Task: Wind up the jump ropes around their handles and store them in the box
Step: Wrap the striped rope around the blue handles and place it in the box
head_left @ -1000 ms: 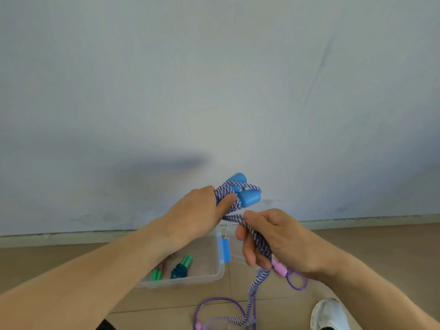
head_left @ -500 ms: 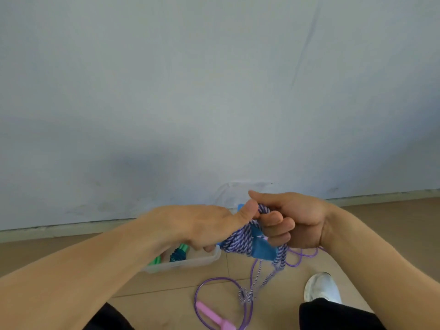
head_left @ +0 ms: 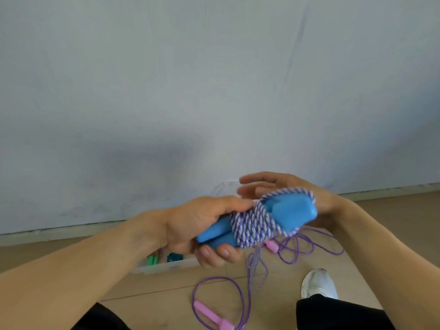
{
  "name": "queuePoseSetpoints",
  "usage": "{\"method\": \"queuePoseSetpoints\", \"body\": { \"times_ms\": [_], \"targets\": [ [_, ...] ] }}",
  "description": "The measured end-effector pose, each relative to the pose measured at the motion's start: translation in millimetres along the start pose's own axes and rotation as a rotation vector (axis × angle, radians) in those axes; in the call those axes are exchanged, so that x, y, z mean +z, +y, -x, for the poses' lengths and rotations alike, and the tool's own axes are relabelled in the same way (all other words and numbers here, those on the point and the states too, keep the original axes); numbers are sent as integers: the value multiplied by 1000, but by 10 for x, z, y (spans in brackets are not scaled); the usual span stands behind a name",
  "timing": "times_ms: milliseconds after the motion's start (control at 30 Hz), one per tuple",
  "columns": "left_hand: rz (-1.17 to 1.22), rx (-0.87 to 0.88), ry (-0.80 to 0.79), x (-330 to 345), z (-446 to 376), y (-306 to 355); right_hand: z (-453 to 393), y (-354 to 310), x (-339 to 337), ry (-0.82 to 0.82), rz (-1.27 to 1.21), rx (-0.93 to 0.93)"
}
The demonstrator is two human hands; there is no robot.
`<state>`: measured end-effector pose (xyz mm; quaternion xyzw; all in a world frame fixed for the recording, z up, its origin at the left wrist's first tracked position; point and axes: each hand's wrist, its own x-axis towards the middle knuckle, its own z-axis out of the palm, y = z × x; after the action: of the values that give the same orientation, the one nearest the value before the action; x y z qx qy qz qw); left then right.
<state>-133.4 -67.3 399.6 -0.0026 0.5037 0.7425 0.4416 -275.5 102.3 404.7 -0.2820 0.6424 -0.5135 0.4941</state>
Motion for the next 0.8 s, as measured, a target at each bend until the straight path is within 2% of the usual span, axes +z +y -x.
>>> {"method": "queuePoseSetpoints", "body": {
  "times_ms": [67,133,200,433,567,667,733,800],
  "targets": [
    [118,70,-88,30,20,40,8,-10,117,-116,-354,-39],
    [180,131,-114,33,27,64,-28,54,221,-311,-411,-145],
    [195,160,-85,8,49,72,-90,124,310,-351,-356,-209],
    [112,191,87,-12,135,73,-86,86,367,-146,-173,-284],
    [51,257,81,-9,140,52,-112,51,370,92,212,-378],
    [60,270,45,29,116,51,-99,14,454,210,293,-477],
    [95,278,48,59,104,73,-136,53,471,354,383,-537],
    [132,282,113,60,101,99,-185,112,443,508,455,-472]
  ]
}}
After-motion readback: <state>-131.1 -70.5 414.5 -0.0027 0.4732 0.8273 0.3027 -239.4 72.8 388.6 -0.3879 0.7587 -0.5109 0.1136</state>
